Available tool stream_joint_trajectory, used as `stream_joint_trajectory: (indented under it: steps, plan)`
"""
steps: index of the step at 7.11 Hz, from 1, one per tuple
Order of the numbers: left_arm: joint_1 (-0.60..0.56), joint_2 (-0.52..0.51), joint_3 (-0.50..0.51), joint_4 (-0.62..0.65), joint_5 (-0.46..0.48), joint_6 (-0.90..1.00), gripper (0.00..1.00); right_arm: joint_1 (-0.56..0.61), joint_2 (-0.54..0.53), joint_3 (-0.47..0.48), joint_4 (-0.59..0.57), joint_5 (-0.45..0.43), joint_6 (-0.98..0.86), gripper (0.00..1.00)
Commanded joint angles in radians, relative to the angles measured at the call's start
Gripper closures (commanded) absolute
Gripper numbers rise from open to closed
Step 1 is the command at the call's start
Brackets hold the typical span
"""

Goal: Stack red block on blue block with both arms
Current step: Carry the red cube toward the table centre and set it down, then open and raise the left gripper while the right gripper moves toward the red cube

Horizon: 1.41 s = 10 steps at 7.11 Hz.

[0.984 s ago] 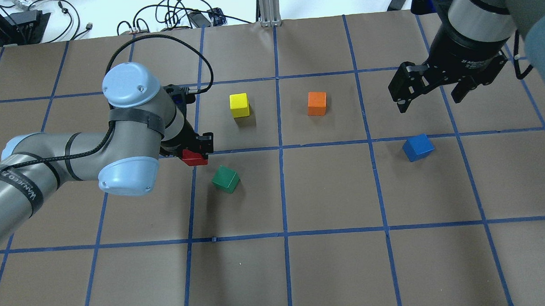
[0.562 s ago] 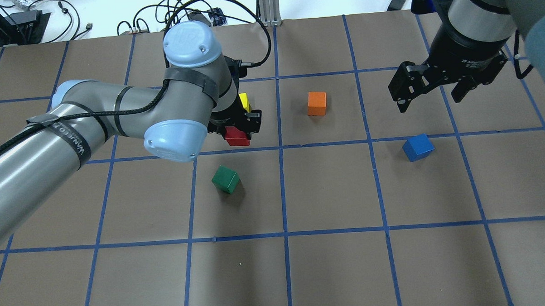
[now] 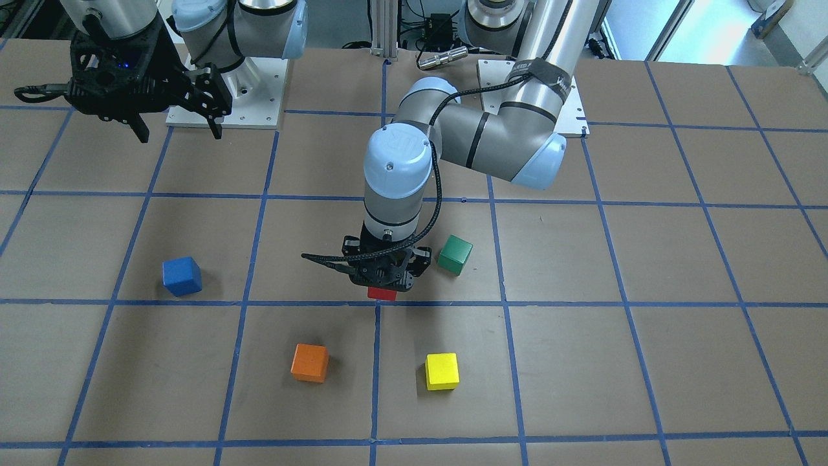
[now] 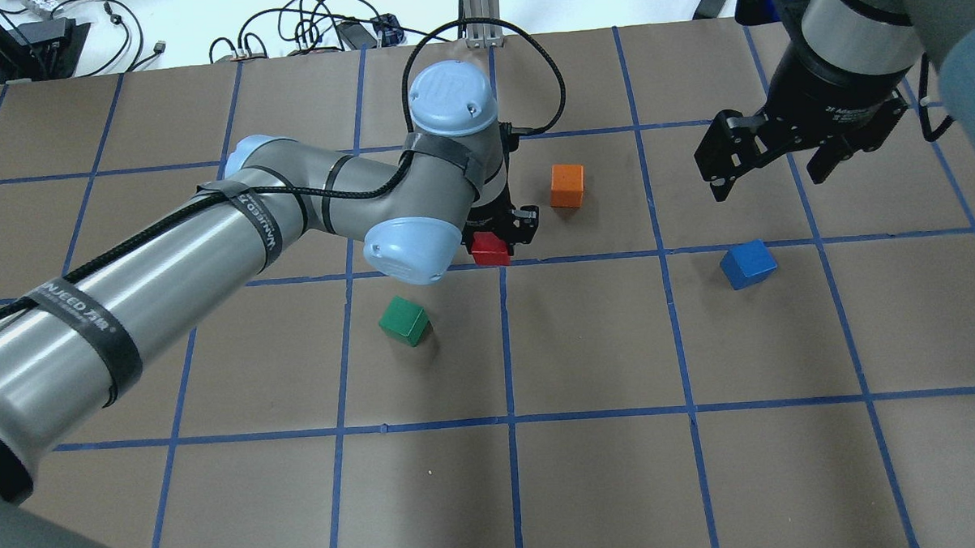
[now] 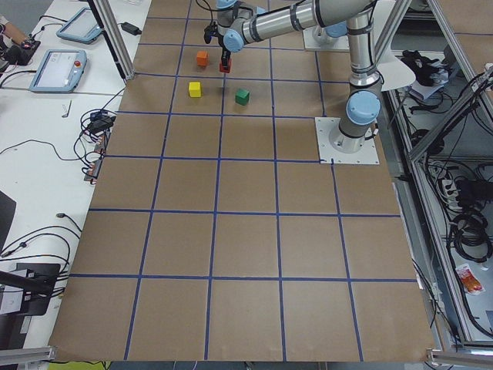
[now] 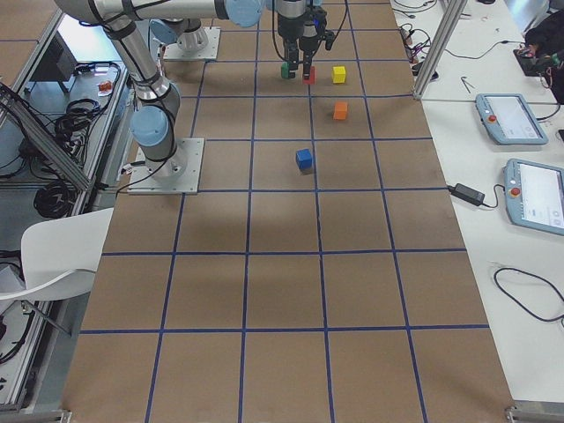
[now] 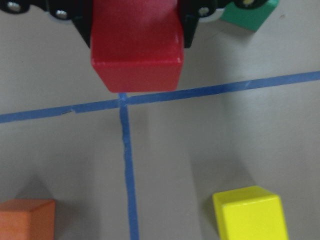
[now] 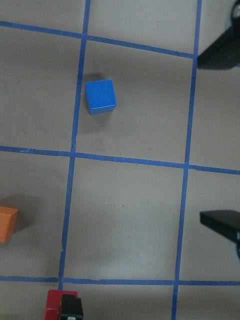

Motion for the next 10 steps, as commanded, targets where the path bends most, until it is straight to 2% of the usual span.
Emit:
stream_joint_trajectory:
  steps: [1,2,3,6,7,9,10]
  plan:
    - [-0.014,-0.052,-0.002,0.021,0.001,0.014,0.95,0.0,0.0,0.0,0.0,-0.001,0.0,0.0]
    - [-0.014,-0.069,0.003,0.024,0.003,0.013,0.69,0.002,0.0,0.001,0.0,-0.003,0.008,0.0]
    - [-0.015,-0.072,0.0,0.037,0.001,0.013,0.01,0.006,0.0,0.001,0.0,-0.003,0.006,0.0]
    - [-0.001,0.035,0.018,0.015,0.003,0.013,0.0,0.008,0.011,0.005,-0.002,0.014,0.012,0.0]
    - [0.029,0.085,0.032,-0.053,0.005,0.014,0.0,0.008,0.015,0.005,-0.006,0.016,0.012,0.0]
    - [0.133,0.216,0.03,-0.223,0.02,0.141,0.0,0.009,0.066,0.016,-0.008,0.019,0.062,0.0]
    - [0.203,0.286,0.03,-0.315,0.021,0.166,0.0,0.017,0.111,0.011,-0.064,0.017,0.107,0.0]
